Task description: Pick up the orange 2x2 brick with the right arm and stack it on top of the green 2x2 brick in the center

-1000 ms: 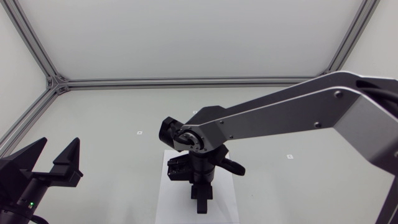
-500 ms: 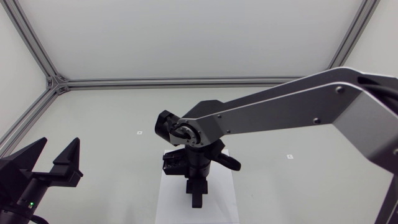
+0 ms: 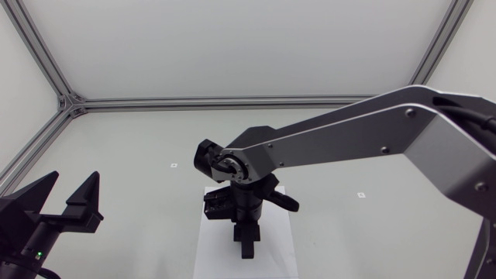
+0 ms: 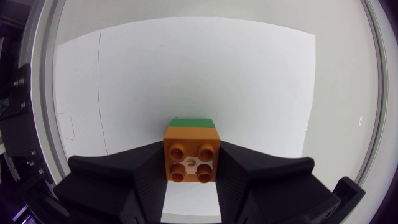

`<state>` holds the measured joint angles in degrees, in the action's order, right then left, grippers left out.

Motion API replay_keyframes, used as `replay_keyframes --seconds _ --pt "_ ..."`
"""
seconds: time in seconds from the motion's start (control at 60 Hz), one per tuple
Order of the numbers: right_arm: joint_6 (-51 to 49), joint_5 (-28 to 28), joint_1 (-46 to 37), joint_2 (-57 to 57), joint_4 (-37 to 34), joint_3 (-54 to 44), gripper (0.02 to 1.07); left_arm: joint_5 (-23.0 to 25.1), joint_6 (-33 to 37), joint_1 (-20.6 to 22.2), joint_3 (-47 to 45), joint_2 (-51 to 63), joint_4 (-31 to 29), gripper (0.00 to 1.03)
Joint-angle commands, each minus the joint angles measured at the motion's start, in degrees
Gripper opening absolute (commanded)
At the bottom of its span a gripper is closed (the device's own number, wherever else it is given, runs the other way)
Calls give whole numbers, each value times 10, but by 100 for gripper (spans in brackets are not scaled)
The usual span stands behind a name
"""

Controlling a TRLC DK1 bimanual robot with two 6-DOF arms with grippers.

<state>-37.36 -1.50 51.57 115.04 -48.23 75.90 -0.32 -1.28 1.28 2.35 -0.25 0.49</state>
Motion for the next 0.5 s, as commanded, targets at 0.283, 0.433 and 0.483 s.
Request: replay_keyframes --seconds 0.283,0.433,0.483 --pt "-17 4 -5 31 -9 10 26 2 8 -2 -23 -5 -8 99" --pt "-18 4 -4 28 -14 7 26 2 8 -2 -23 -5 -8 99" --pt "-19 4 -4 26 -15 7 26 2 8 -2 -23 -5 -8 99"
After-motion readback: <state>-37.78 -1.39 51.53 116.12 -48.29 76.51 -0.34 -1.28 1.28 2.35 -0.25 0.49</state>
